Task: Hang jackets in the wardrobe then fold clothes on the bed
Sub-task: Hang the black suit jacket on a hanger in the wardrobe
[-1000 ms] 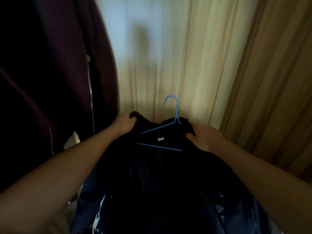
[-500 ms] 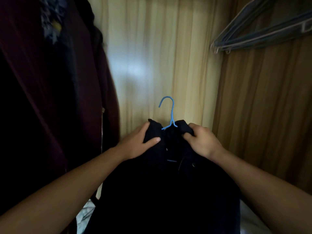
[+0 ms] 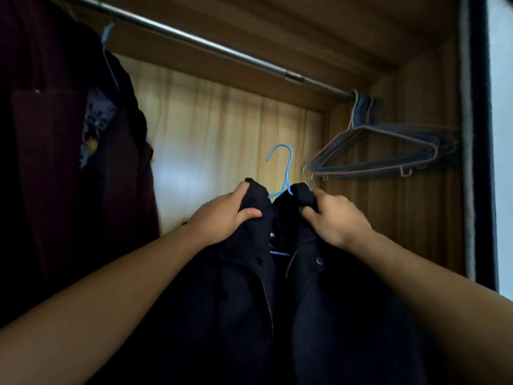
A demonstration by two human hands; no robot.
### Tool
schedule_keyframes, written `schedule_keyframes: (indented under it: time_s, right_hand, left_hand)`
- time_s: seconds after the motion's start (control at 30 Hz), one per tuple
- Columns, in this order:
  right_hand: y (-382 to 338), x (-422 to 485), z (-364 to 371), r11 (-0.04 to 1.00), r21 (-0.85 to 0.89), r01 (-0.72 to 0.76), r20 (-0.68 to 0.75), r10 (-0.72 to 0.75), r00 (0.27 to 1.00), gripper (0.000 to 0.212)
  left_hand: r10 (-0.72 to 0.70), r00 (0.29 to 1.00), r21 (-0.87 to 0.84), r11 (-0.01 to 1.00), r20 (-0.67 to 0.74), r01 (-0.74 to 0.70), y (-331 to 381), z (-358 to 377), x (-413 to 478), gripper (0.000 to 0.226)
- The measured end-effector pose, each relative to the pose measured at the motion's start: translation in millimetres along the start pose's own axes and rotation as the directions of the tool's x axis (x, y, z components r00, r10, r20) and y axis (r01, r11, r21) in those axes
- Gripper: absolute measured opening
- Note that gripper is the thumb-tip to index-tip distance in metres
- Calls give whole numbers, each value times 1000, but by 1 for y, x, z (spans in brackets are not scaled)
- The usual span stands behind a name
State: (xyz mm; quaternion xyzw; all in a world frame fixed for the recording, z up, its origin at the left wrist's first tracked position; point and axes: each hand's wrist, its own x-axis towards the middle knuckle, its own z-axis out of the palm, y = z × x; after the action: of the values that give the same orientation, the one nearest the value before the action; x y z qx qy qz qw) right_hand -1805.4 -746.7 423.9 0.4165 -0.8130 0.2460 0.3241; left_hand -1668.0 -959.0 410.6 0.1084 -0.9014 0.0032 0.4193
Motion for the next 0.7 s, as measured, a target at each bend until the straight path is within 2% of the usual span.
schedule_keyframes:
  time_s: [0.13, 0.4, 0.57, 0.7]
  right_hand:
    - [5, 15, -28, 998, -65, -23, -41, 21, 999, 53]
    - [-10, 62, -83, 951, -302, -65, -313, -35, 949, 47]
    - [-5, 105, -110, 935, -343, -88, -385, -54, 921, 48]
    - [11, 136, -118, 934, -340, -113, -443, -53, 895, 48]
  left_hand:
    - [4, 997, 53, 999, -78, 0, -6, -23, 32, 58]
    - [-19, 972, -101, 995, -235, -5, 12, -46, 111, 55]
    - [-67, 964, -79, 996, -258, 48, 27, -60, 171, 58]
    - [-51, 962, -144, 989, -267, 12, 30, -66, 216, 68]
